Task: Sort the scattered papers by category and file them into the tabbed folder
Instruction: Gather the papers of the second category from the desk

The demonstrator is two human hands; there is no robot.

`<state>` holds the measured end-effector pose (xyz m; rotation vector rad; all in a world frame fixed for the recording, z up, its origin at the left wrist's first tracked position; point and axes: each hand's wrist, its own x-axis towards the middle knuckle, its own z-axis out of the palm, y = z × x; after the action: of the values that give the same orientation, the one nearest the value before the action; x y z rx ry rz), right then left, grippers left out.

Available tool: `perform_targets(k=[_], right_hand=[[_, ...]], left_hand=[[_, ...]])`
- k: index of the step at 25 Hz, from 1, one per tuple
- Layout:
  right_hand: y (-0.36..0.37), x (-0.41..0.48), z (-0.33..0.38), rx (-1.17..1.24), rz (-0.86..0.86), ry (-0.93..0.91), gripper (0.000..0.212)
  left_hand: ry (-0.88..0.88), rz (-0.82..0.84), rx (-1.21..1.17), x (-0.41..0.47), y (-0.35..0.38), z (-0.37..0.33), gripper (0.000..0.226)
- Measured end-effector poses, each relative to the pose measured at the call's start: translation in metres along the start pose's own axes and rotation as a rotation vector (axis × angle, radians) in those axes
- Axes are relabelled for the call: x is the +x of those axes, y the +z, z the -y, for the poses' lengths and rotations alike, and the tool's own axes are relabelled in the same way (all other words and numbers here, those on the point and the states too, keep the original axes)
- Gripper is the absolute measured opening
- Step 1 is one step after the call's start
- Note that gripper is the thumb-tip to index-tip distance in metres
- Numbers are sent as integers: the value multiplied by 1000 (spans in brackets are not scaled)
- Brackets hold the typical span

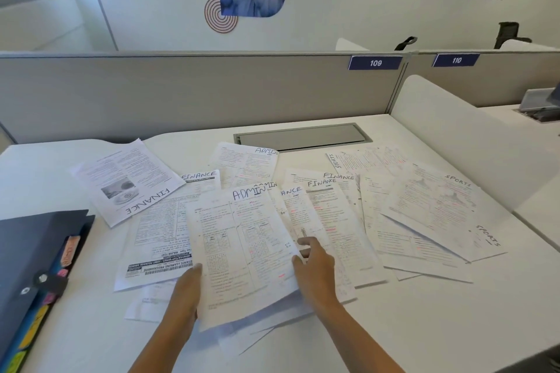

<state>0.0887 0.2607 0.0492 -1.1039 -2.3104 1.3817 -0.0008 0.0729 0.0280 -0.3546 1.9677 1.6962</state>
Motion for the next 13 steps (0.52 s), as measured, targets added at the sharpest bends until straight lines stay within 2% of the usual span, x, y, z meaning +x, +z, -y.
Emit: perform_targets(k=[2, 5, 8, 13], right_hand=[[0, 2, 1, -93, 85, -35, 38], [5, 4, 5, -201, 106, -97, 45], [10, 13, 11, -156, 75, -142, 41], [19, 55, 32, -79, 56, -171, 32]], left_hand=[[54, 46, 75, 0, -1, 3, 25], [131, -29, 178, -2, -7, 4, 35], [146, -102, 185, 5, -28, -1, 40], [144, -173, 143, 5, -61, -11, 27]])
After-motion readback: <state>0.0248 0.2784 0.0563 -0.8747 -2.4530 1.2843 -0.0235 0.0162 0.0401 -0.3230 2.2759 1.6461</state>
